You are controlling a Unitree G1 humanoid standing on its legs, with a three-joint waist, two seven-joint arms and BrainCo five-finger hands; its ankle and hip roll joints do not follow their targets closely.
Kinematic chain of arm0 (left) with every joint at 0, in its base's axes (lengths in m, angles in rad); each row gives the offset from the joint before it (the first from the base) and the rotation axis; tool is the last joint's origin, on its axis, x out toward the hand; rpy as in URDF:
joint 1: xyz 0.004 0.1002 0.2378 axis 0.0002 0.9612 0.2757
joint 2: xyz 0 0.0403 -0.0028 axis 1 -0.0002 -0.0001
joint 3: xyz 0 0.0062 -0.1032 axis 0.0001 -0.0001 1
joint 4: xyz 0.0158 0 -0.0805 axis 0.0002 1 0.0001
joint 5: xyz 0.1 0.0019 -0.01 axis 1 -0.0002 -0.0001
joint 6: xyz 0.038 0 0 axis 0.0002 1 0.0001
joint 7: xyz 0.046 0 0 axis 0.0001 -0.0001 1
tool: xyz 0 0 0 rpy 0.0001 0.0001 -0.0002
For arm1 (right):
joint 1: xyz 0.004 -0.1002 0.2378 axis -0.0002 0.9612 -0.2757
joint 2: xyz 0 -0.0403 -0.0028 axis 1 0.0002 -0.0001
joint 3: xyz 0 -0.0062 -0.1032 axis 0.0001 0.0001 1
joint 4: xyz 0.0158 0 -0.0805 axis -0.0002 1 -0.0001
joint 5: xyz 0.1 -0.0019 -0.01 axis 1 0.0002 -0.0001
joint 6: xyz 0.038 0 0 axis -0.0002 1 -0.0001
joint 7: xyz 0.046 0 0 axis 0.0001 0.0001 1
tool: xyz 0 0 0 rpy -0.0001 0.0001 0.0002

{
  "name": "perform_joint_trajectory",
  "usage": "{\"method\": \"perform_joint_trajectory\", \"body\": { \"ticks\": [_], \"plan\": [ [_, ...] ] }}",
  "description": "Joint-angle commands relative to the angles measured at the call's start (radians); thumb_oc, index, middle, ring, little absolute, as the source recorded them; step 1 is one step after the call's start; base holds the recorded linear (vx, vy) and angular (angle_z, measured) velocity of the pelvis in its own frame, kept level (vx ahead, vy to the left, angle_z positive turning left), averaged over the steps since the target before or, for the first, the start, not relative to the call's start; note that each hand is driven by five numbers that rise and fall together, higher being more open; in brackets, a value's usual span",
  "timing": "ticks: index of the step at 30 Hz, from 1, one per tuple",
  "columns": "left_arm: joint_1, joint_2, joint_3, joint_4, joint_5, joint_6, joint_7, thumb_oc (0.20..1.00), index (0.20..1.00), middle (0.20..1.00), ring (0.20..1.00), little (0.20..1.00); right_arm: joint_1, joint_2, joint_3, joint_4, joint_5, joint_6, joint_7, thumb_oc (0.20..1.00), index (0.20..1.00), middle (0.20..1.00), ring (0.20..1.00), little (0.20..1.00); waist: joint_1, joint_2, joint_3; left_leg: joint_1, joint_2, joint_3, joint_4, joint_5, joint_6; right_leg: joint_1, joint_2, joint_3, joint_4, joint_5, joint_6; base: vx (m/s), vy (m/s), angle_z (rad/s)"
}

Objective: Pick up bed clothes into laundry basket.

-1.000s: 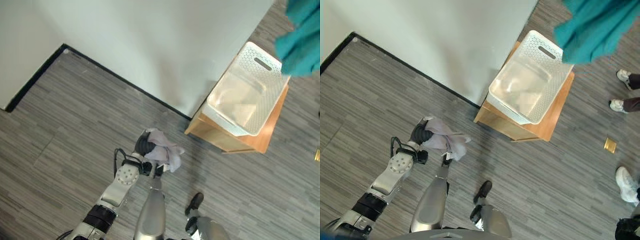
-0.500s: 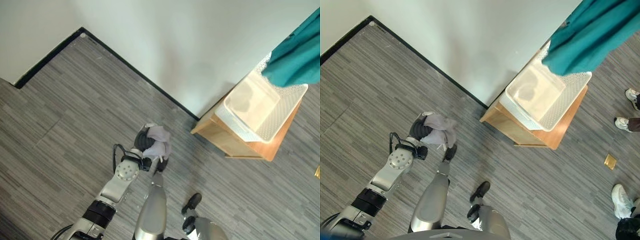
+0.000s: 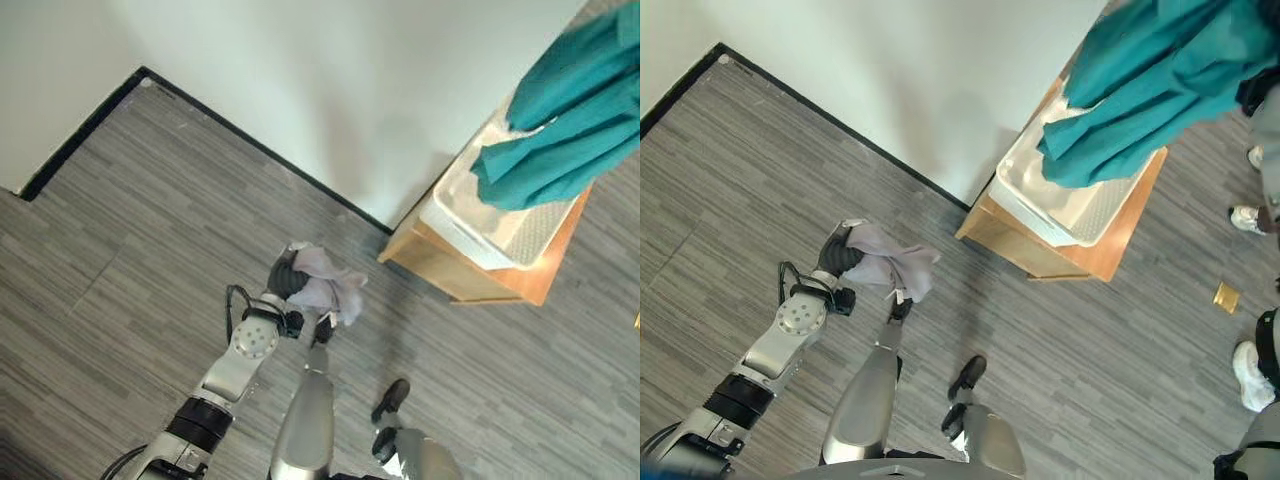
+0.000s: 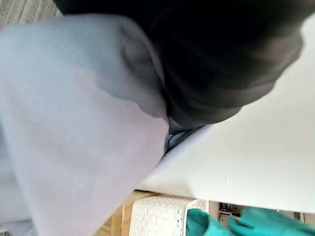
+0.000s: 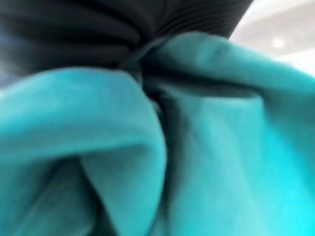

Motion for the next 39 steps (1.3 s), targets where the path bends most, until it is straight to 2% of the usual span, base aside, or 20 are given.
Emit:
{"method": "perform_joint_trajectory", "body": {
  "ticks": [1,8,16,17,18,26,33,35,37,38,39],
  "plan": [
    [-0.077,-0.014,-0.021,-0.041,-0.005,-0.069,0.013,0.200,0.200,0.200,0.200,0.200,-0.099,-0.055,-0.023,-0.046,-0.043,0.004,-0.054,0.200,0.200,0.200,0.200,0.200,0.003,-0.006,0.004,0.073,0.024,0.044,0.004,-0.152,-0.055,-0.023,-0.025,0.016,0.018,-0.052,0.024,-0.03,-0.001,-0.16],
    [-0.082,-0.018,-0.041,-0.025,0.004,-0.069,0.017,0.200,0.200,0.200,0.200,0.200,-0.038,-0.034,-0.061,-0.019,-0.051,0.017,-0.050,0.200,0.200,0.200,0.200,0.200,-0.006,0.004,0.028,0.056,0.026,0.051,0.004,-0.143,-0.056,-0.046,-0.025,0.025,0.018,-0.043,0.022,-0.05,0.002,-0.04],
    [-0.083,-0.014,-0.053,-0.002,-0.002,-0.071,0.018,0.200,0.200,0.200,0.200,0.200,-0.138,-0.052,0.044,0.122,-0.028,0.022,-0.031,0.200,0.200,0.200,0.200,0.200,-0.001,-0.007,0.046,0.015,0.031,0.061,0.004,-0.132,-0.060,-0.093,-0.022,0.034,0.018,-0.029,0.028,-0.03,0.002,-0.05],
    [-0.085,-0.015,-0.053,0.000,-0.002,-0.071,0.018,0.200,0.200,0.200,0.200,0.200,-0.135,-0.053,0.043,0.126,-0.029,0.025,-0.032,0.420,0.420,0.420,0.420,0.420,-0.001,-0.007,0.046,0.011,0.030,0.059,0.004,-0.131,-0.060,-0.095,-0.021,0.033,0.018,-0.030,0.028,0.00,0.000,0.00],
    [-0.086,-0.015,-0.054,0.000,-0.002,-0.071,0.018,0.200,0.200,0.200,0.200,0.200,-0.134,-0.053,0.042,0.126,-0.029,0.025,-0.032,1.000,1.000,1.000,1.000,1.000,-0.001,-0.007,0.046,0.010,0.029,0.058,0.004,-0.131,-0.060,-0.096,-0.021,0.032,0.018,-0.030,0.028,0.00,0.000,0.00],
    [-0.087,-0.016,-0.058,0.006,0.003,-0.069,0.017,0.200,0.200,0.200,0.200,0.200,-0.083,-0.048,0.015,0.141,-0.030,0.030,-0.023,1.000,1.000,1.000,1.000,1.000,0.002,-0.008,0.043,0.011,0.031,0.056,0.004,-0.141,-0.066,-0.087,-0.020,0.022,0.018,-0.040,0.029,0.01,-0.010,0.02],
    [-0.054,0.001,-0.031,-0.016,0.015,-0.064,0.010,0.200,0.200,0.200,0.200,0.200,-0.070,-0.044,0.016,0.157,-0.019,0.030,-0.005,1.000,1.000,1.000,1.000,1.000,-0.005,0.012,0.016,0.062,0.028,0.070,0.004,-0.143,-0.062,-0.049,-0.025,0.030,0.018,-0.038,0.026,0.01,0.000,0.00],
    [-0.032,-0.002,0.000,-0.045,0.012,-0.067,0.013,0.200,0.200,0.200,0.200,0.200,0.015,-0.031,-0.042,0.077,-0.026,0.025,-0.005,1.000,1.000,1.000,1.000,1.000,-0.019,0.025,0.001,0.078,0.027,0.075,0.004,-0.148,-0.059,-0.035,-0.028,0.033,0.018,-0.040,0.026,0.02,0.013,-0.01],
    [-0.004,-0.012,0.036,-0.069,0.023,-0.067,0.013,0.200,0.200,0.200,0.200,0.200,0.186,0.011,-0.149,-0.006,-0.060,0.025,-0.004,1.000,1.000,1.000,1.000,1.000,-0.038,0.040,-0.020,0.103,0.025,0.081,0.004,-0.155,-0.055,-0.013,-0.030,0.037,0.018,-0.045,0.024,0.09,0.012,0.02],
    [0.011,-0.016,0.051,-0.084,0.039,-0.064,0.005,0.200,0.200,0.200,0.200,0.200,0.371,0.077,-0.228,-0.046,-0.136,0.036,0.014,1.000,1.000,1.000,1.000,1.000,-0.044,0.050,-0.045,0.130,0.021,0.082,0.004,-0.160,-0.050,0.017,-0.032,0.033,0.018,-0.051,0.023,0.09,-0.008,0.05],
    [0.014,-0.012,0.046,-0.086,0.039,-0.063,0.005,0.200,0.200,0.200,0.200,0.200,0.394,0.082,-0.247,-0.058,-0.143,0.039,0.016,1.000,1.000,1.000,1.000,1.000,-0.040,0.047,-0.046,0.133,0.021,0.080,0.004,-0.161,-0.050,0.021,-0.032,0.032,0.018,-0.052,0.023,0.07,-0.016,0.09]
  ]
}}
